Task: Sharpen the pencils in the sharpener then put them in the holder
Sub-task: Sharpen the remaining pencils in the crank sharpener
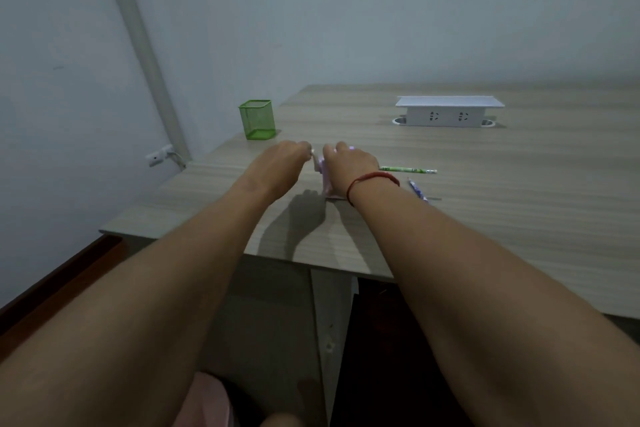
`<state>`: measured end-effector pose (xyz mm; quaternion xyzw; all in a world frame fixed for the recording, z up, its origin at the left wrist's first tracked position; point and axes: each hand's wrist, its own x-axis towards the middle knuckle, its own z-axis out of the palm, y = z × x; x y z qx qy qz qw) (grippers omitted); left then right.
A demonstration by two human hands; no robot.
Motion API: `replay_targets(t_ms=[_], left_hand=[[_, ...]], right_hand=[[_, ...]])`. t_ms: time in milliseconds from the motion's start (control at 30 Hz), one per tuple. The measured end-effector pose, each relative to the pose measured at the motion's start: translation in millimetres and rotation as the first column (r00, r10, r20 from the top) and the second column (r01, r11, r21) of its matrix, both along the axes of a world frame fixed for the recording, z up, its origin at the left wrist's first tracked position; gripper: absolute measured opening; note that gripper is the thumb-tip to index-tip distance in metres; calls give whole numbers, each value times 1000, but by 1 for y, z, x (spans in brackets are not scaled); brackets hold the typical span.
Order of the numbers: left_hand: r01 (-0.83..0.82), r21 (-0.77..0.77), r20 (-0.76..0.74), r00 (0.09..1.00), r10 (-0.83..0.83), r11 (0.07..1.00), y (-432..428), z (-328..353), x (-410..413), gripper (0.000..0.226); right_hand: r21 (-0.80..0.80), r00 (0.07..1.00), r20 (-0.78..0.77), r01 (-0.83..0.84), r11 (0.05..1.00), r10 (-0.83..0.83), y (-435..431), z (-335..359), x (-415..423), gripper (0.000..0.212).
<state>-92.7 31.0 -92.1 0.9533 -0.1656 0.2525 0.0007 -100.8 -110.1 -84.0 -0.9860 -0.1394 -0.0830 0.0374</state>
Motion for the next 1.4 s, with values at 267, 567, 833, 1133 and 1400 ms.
replay_targets(t_ms=[267, 567, 833, 1133, 1400], left_hand=[[-104, -2, -349, 932, 96, 995, -10, -43, 1, 22], [6, 74, -63, 998, -1, 997, 0, 11, 47, 21], [107, -53, -84, 990, -111, 993, 7, -31, -12, 20], [-110, 107, -211, 969, 130, 988, -6, -21, 35, 21], [62, -29, 53, 997, -60, 998, 5, -4, 23, 24]], right_hand=[[74, 999, 6, -54, 996, 54, -7, -12, 4, 68], [-9, 991, 126, -53, 999, 54, -8, -17, 20, 61], [-3, 999, 35, -40, 999, 40, -3, -9, 22, 57], [-15, 986, 58, -159, 987, 159, -11, -13, 25, 62], [-67, 995, 40, -92, 993, 95, -6, -3, 40, 55]])
